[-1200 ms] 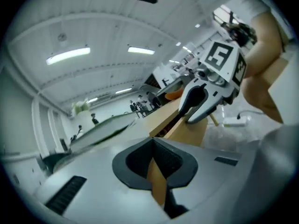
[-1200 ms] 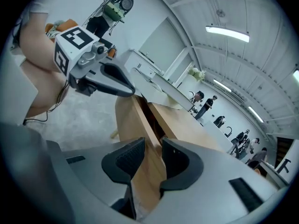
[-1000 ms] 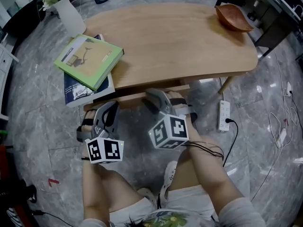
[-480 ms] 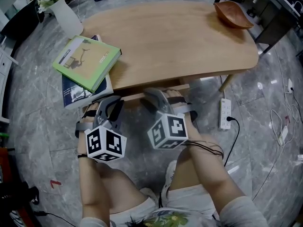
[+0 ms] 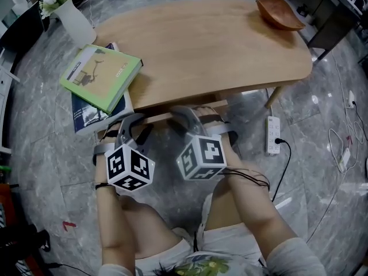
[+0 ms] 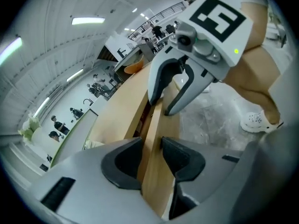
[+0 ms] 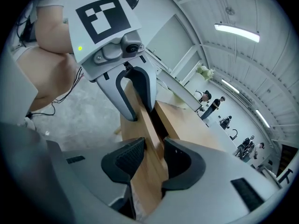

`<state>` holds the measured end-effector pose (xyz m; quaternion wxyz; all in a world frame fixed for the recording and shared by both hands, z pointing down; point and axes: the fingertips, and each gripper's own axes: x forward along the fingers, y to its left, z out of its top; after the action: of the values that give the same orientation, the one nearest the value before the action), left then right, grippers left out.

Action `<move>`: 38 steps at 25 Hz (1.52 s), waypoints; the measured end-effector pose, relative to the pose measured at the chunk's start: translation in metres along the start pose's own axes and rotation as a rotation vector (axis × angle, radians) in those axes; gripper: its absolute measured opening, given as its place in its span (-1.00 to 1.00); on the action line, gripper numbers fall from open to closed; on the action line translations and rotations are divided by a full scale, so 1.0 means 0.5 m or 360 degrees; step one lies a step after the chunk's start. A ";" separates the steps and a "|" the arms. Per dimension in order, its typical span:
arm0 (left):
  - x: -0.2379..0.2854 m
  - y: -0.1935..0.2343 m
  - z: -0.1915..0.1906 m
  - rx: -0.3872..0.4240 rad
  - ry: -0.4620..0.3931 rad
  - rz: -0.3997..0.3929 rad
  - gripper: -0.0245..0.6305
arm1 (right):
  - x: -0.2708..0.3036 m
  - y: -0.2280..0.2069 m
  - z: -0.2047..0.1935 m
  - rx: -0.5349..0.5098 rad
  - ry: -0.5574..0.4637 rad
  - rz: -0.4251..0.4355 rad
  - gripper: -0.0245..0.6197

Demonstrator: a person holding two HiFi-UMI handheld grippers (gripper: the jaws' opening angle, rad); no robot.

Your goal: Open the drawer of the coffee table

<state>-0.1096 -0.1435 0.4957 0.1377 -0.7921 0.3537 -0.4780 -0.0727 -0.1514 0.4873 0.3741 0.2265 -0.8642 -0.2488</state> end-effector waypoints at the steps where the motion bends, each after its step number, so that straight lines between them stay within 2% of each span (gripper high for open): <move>1: 0.000 0.001 0.000 0.0007 -0.0007 0.0017 -0.49 | 0.000 0.000 0.000 0.0003 0.0000 0.0007 -0.57; 6: 0.002 0.002 0.003 -0.0056 -0.0045 0.0063 -0.49 | 0.002 -0.001 0.000 -0.0018 0.0019 0.0015 -0.57; 9: 0.001 -0.002 0.002 -0.0013 -0.0059 0.0082 -0.49 | 0.001 0.001 -0.001 -0.0003 0.0035 0.0020 -0.57; 15: 0.004 -0.012 -0.002 0.0029 0.0004 0.0066 -0.53 | 0.003 0.010 -0.007 -0.0023 0.0116 0.0035 -0.57; 24: -0.001 -0.011 0.001 -0.0048 -0.0050 0.0046 -0.54 | 0.001 0.010 -0.007 0.0024 0.0152 0.0026 -0.57; 38: -0.011 -0.020 0.002 -0.0077 -0.0097 0.0021 -0.56 | -0.007 0.020 -0.006 0.0032 0.0165 0.0050 -0.57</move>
<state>-0.1059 -0.1324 0.4971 0.1325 -0.8070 0.3661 -0.4440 -0.0703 -0.1424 0.4929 0.4201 0.2292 -0.8495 -0.2221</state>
